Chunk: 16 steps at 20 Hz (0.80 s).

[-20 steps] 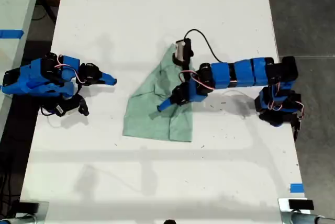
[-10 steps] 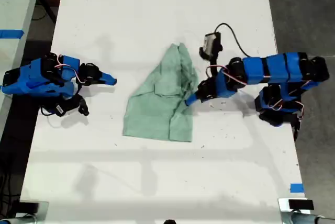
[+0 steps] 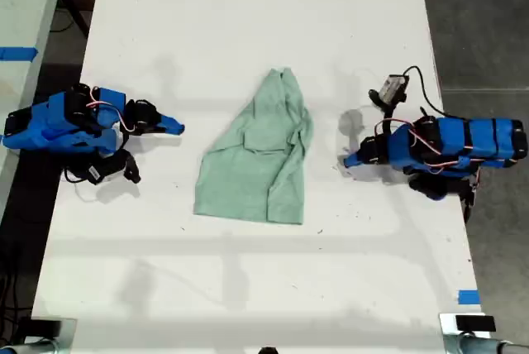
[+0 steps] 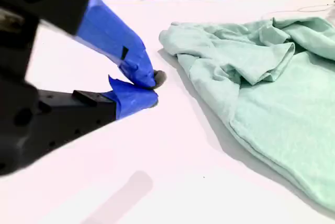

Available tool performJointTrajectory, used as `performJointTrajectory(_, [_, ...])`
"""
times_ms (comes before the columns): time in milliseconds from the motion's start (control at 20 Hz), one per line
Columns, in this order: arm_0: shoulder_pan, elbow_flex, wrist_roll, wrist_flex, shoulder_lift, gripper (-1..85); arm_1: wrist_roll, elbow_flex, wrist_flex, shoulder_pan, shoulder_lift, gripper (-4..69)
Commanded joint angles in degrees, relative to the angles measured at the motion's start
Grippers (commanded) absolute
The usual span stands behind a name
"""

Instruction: Fold t shirt

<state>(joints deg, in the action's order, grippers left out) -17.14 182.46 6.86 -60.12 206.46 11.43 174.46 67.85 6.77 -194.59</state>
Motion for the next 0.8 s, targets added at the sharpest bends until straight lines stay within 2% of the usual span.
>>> performJointTrajectory(0, [-0.6, 0.1, -0.5, -0.1, 0.3, -0.3, -4.5, 4.0, 4.7, -0.6, -5.9, -0.4])
performJointTrajectory(300, [-0.4, 0.2, -0.8, -0.1, 0.3, -0.3, -5.6, 4.0, 6.0, -0.8, -5.9, -0.6])
performJointTrajectory(600, [-0.4, 0.2, -0.8, -0.1, 0.3, -0.3, -14.6, 4.0, 7.3, 2.7, -6.0, -0.7])
performJointTrajectory(750, [-0.5, 0.2, -0.6, -0.1, 0.3, -0.3, -10.2, 3.9, 7.6, 1.6, -6.0, -0.8])
